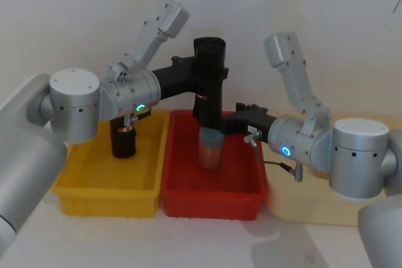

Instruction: Pick up the garbage bag with the one hand and transfer it to the other hand.

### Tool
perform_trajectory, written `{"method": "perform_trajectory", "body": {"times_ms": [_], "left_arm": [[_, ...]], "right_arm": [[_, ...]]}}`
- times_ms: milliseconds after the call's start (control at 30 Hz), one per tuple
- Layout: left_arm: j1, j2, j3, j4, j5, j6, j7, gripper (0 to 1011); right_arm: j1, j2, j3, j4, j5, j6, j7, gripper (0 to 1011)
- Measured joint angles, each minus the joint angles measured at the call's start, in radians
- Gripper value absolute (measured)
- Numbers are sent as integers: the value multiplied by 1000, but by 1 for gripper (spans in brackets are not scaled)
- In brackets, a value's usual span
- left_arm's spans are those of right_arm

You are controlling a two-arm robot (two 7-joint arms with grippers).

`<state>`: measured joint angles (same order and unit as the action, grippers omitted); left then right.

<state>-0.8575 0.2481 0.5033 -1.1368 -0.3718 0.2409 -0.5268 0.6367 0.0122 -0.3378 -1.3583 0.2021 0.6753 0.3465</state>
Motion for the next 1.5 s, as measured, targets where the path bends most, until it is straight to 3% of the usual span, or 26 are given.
{"method": "perform_trajectory", "body": {"times_ms": [500,1500], "left_arm": [[0,0,0,0,0,0,0,446],[0,0,0,0,0,0,0,446]], "right_arm": [[6,-11,-23,20,8,-24,4,999],[135,-107,-26,288,15,-187,-64,999]]}}
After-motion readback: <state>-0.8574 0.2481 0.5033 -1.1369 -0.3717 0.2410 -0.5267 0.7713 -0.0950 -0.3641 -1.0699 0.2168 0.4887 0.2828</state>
